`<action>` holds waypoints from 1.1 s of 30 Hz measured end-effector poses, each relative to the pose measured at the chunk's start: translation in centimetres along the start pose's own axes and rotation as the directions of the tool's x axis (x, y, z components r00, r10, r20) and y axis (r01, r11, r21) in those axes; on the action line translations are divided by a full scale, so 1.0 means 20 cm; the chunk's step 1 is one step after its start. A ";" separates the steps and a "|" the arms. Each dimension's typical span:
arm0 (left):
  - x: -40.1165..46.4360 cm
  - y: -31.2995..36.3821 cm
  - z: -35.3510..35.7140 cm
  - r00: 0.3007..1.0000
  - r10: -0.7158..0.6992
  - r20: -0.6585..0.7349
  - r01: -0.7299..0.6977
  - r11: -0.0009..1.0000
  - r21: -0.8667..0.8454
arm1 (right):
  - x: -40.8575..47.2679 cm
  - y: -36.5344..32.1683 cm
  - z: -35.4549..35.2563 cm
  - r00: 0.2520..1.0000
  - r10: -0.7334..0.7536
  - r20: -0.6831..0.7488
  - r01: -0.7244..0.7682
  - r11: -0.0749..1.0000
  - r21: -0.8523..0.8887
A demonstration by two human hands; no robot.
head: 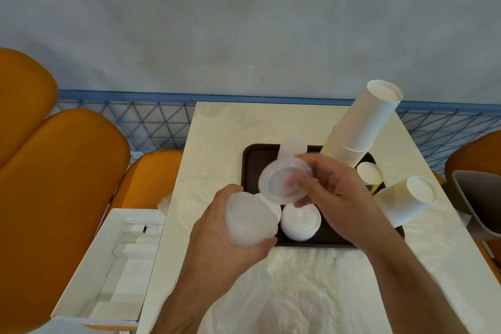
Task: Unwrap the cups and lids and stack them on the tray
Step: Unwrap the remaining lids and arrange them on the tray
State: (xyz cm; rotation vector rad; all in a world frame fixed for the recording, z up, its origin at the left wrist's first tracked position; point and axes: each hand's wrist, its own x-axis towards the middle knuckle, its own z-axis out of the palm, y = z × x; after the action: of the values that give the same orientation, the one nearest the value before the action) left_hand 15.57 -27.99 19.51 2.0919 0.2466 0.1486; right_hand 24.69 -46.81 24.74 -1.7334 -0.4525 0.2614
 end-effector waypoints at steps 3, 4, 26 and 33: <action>0.00 0.02 0.01 1.000 -0.017 0.008 0.017 1.000 0.006 | -0.02 -0.01 0.02 0.997 0.081 -0.008 -0.078 0.975 0.206; 0.00 0.02 0.01 1.000 -0.020 0.011 0.020 1.000 0.014 | -0.04 -0.01 0.03 0.997 0.081 0.008 -0.081 0.979 0.185; 0.04 -0.03 -0.01 0.999 -0.037 0.028 0.038 0.999 -0.012 | 0.30 0.54 0.01 0.913 0.336 -0.231 -0.408 0.780 -0.474; 0.04 -0.12 -0.09 0.998 -0.065 -0.001 0.065 0.998 -0.001 | 0.54 0.87 0.02 0.882 0.404 -0.243 -0.421 0.440 -0.793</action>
State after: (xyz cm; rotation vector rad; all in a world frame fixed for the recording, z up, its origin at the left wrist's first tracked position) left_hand 15.66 -25.15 18.32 2.0798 0.3149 0.1107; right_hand 36.85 -44.48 8.46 -2.8190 -0.0915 0.4249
